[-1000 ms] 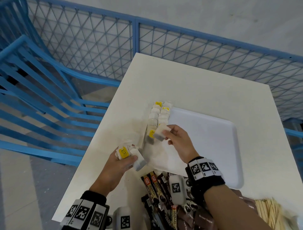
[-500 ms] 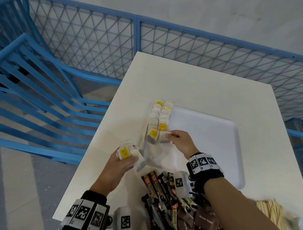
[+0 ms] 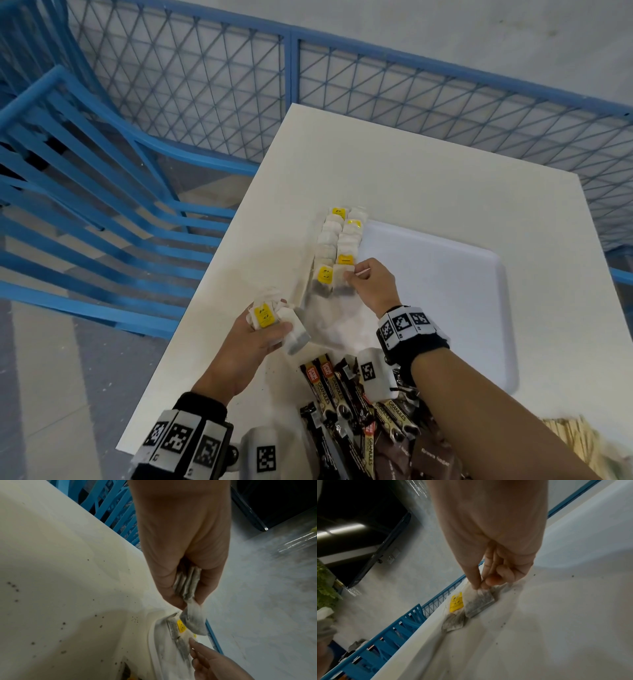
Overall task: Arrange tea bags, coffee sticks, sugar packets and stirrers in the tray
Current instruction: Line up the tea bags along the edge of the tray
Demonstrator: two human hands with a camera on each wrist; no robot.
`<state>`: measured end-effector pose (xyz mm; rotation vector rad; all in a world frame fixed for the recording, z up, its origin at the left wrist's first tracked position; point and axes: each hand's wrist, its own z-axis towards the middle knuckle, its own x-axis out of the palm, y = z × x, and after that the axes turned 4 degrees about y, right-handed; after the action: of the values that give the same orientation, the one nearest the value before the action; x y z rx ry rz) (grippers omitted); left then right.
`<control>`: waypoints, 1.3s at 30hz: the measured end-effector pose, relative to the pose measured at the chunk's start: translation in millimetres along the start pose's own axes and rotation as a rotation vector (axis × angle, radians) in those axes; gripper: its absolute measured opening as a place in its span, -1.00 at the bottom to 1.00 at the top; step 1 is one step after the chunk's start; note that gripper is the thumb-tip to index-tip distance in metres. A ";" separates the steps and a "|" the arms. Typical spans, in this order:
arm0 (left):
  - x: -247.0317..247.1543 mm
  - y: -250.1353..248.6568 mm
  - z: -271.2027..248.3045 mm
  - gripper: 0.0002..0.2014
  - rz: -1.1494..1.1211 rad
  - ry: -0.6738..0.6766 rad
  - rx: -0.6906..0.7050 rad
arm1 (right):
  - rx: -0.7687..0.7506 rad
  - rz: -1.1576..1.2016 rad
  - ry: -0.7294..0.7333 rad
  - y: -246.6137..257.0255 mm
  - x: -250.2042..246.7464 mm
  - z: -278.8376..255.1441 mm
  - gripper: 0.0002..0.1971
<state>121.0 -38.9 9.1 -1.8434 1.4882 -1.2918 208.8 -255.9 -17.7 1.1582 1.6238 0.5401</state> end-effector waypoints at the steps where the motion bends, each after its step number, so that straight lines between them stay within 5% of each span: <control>1: 0.1 0.0 0.5 -0.49 0.000 -0.001 -0.002 | 0.000 0.006 0.000 0.0 -0.7 -1.7 -0.82; 6: 2.7 -1.3 2.2 -0.62 -0.005 -0.025 0.008 | -0.119 -0.011 -0.010 12.9 -4.3 -19.9 -0.81; 12: 9.5 -5.8 4.3 -0.72 -0.020 -0.011 0.039 | -0.229 0.003 0.484 25.2 5.0 -62.5 -0.92; 15: 12.9 -7.6 2.3 -0.71 -0.029 0.017 0.058 | -0.210 0.074 0.567 25.5 11.3 -74.8 -0.89; 24: 8.7 -6.8 -0.9 -0.76 0.007 -0.042 0.069 | -0.164 0.054 0.604 19.3 13.6 -78.0 -0.77; 32: 8.2 -5.9 -5.7 -0.78 -0.023 -0.100 0.102 | -0.176 0.058 0.633 11.6 6.9 -74.4 -0.93; 39: -2.0 -7.8 -7.2 -0.80 -0.042 -0.168 0.117 | -0.050 0.115 0.411 7.3 7.2 -54.0 -0.91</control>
<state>118.8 -33.0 17.8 -1.8654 1.2663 -1.1840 162.8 -236.1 4.9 1.1601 1.8822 0.9359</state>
